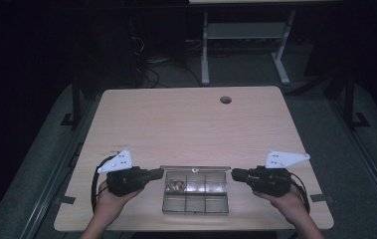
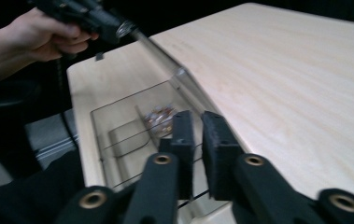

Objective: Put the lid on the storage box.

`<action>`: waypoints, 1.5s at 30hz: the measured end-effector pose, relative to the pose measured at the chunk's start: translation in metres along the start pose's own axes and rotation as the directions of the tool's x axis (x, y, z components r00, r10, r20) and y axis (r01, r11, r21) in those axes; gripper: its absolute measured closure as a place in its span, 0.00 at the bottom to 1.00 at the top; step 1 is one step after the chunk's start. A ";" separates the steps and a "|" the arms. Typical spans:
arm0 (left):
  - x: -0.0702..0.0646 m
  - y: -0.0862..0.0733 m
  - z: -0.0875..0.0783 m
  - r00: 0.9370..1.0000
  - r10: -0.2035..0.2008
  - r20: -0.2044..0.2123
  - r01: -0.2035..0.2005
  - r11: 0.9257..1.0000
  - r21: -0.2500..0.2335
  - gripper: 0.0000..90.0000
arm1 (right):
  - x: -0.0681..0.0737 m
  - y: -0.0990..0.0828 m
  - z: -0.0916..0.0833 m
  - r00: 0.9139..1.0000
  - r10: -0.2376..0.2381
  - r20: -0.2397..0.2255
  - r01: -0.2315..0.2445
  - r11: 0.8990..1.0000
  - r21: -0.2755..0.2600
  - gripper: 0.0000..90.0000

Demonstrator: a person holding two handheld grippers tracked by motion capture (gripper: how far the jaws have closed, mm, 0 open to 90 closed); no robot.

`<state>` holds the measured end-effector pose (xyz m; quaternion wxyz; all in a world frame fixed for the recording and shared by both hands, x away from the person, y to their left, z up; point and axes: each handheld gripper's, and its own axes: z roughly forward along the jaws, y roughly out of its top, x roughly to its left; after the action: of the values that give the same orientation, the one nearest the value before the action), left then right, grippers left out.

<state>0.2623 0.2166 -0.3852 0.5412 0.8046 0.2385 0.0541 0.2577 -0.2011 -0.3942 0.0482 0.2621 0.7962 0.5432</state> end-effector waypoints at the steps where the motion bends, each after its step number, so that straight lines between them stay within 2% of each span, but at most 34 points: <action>1: 0.000 0.000 0.000 1.000 0.001 0.003 -0.001 1.000 0.002 0.99 | 0.001 0.000 0.000 1.000 -0.001 -0.010 0.001 1.000 0.005 0.97; 4: -0.001 -0.001 0.000 1.000 0.005 0.014 -0.005 1.000 0.010 0.99 | 0.005 0.001 0.001 0.999 -0.010 -0.035 0.010 1.000 -0.005 1.00; 14: -0.006 -0.007 -0.002 0.999 0.015 0.050 -0.016 1.000 0.024 0.99 | 0.009 0.000 0.007 0.997 -0.021 -0.079 0.023 1.000 0.018 1.00; 22: -0.007 -0.013 -0.002 0.997 0.035 0.064 -0.038 0.998 0.051 0.99 | 0.012 -0.006 0.010 0.995 -0.027 -0.096 0.031 0.999 0.040 1.00; 26: -0.007 -0.020 0.000 0.997 0.039 0.065 -0.044 0.997 0.068 0.99 | 0.012 -0.013 0.013 0.994 -0.046 -0.098 0.051 0.997 0.050 1.00; 34: -0.008 -0.027 0.003 0.996 0.050 0.067 -0.056 0.994 0.099 0.99 | 0.013 -0.021 0.016 0.993 -0.045 -0.107 0.054 0.995 0.080 1.00; 39: -0.008 -0.031 0.006 0.996 0.071 0.061 -0.079 0.989 0.128 0.99 | 0.013 -0.025 0.018 0.992 -0.059 -0.109 0.069 0.993 0.096 1.00; 45: -0.009 -0.036 0.010 0.994 0.082 0.075 -0.094 0.981 0.169 0.99 | 0.014 -0.031 0.021 0.991 -0.070 -0.115 0.084 0.988 0.127 1.00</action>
<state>0.2464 0.2151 -0.4200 0.4745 0.8595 0.1878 0.0298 0.2424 -0.1854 -0.4278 0.0077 0.2033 0.8413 0.5009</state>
